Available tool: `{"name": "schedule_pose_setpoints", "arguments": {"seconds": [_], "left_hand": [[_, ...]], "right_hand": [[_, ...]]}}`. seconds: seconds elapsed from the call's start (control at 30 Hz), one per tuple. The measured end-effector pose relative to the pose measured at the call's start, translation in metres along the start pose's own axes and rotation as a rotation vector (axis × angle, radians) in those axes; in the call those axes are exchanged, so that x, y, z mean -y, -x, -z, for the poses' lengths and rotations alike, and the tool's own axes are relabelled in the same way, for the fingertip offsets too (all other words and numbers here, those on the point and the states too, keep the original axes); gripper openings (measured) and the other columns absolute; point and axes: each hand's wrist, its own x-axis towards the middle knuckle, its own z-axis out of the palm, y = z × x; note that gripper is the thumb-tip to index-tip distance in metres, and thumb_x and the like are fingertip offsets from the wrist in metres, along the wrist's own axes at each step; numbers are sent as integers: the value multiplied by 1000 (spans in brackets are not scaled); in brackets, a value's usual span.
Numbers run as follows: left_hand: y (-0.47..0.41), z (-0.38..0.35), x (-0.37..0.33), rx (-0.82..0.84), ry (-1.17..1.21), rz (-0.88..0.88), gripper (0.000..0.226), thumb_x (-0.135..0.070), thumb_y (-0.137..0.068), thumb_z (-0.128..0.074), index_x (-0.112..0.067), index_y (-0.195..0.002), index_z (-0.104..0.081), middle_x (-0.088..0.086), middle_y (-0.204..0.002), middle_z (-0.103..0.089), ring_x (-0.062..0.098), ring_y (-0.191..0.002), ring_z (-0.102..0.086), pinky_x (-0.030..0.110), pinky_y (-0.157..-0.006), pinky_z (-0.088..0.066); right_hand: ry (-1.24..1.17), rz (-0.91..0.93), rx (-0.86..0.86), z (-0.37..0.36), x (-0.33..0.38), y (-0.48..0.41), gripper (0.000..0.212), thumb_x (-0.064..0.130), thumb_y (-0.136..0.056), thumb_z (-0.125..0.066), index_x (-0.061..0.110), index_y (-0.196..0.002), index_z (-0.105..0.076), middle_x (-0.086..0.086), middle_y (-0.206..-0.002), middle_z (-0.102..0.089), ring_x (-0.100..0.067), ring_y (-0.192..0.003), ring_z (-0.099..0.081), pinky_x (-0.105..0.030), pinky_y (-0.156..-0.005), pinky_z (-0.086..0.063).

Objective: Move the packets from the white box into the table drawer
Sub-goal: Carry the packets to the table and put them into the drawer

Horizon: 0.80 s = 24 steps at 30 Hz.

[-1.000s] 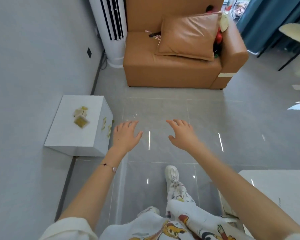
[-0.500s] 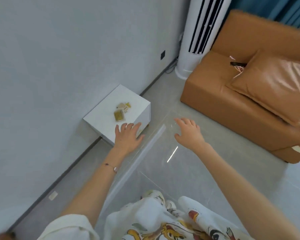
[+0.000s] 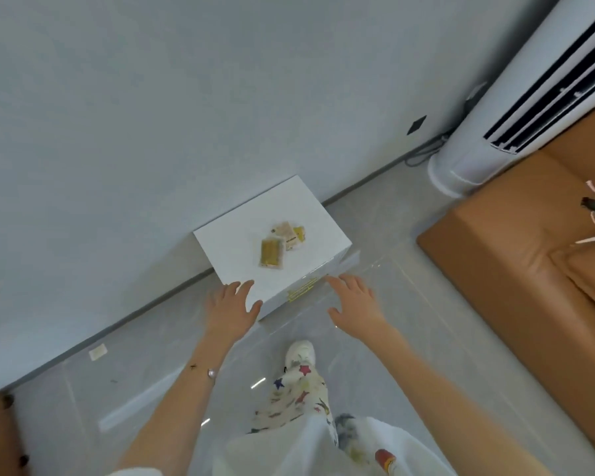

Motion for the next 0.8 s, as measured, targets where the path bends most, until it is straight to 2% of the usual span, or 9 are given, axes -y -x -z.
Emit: {"name": "schedule_pose_setpoints", "arguments": {"seconds": [0.17, 0.3, 0.43, 0.53, 0.6, 0.7, 0.77, 0.8], "left_hand": [[-86, -15, 1, 81, 103, 95, 56, -49, -97, -39, -29, -148, -29, 4, -154, -30, 26, -140, -27, 42, -113, -18], [-158, -60, 5, 64, 259, 198, 62, -47, -94, -47, -25, -149, -28, 8, -152, -33, 29, -137, -34, 44, -112, -28], [-222, -123, 2, -44, 502, 351, 72, -42, -92, -56, -21, -151, -21, 10, -156, -25, 30, -142, -26, 44, -113, -25], [-257, -162, -3, -203, 603, 386, 77, -37, -89, -61, -17, -151, -20, 11, -154, -28, 30, -141, -26, 44, -114, -25], [-273, -181, -8, -286, 609, 387, 82, -41, -86, -61, -15, -151, -20, 12, -152, -31, 30, -139, -29, 45, -113, -27], [-289, -200, -20, -290, 563, 450, 92, -51, -81, -63, -21, -153, -13, 12, -153, -27, 32, -140, -23, 47, -112, -22], [-293, -210, -26, -289, 460, 481, 92, -47, -80, -67, -23, -152, -16, 15, -154, -25, 36, -140, -22, 52, -111, -22], [-293, -213, -28, -324, 414, 476, 88, -41, -79, -69, -21, -151, -22, 16, -151, -29, 39, -137, -27, 53, -109, -25]], "right_hand": [[-145, -100, 6, 7, -18, -97, 66, 29, -90, -55, 28, -149, -26, 1, -154, -27, -21, -143, -17, -40, -115, -23], [-287, -120, 1, -28, -30, -193, 67, 30, -88, -64, 22, -147, -33, -3, -151, -35, -24, -140, -24, -39, -115, -25], [-311, -106, 11, -88, -44, -294, 75, 37, -85, -68, 20, -148, -30, -3, -151, -35, -25, -142, -21, -38, -114, -22], [-340, -93, 8, -129, -55, -353, 82, 42, -85, -67, 22, -151, -23, -3, -156, -26, -24, -145, -13, -40, -114, -22], [-302, -54, 12, -149, -60, -379, 85, 44, -86, -65, 21, -153, -17, -5, -159, -17, -26, -147, -6, -43, -117, -17], [-193, -20, 5, -165, -60, -401, 89, 47, -85, -63, 24, -153, -10, -7, -161, -4, -29, -148, 1, -48, -118, -11], [-119, -32, 29, -170, -54, -408, 95, 52, -82, -63, 30, -153, -3, -7, -161, 6, -29, -148, 8, -47, -117, -5], [-86, -37, 30, -172, -53, -409, 97, 53, -81, -63, 31, -153, -1, -7, -161, 8, -30, -148, 10, -47, -117, -4]]}}
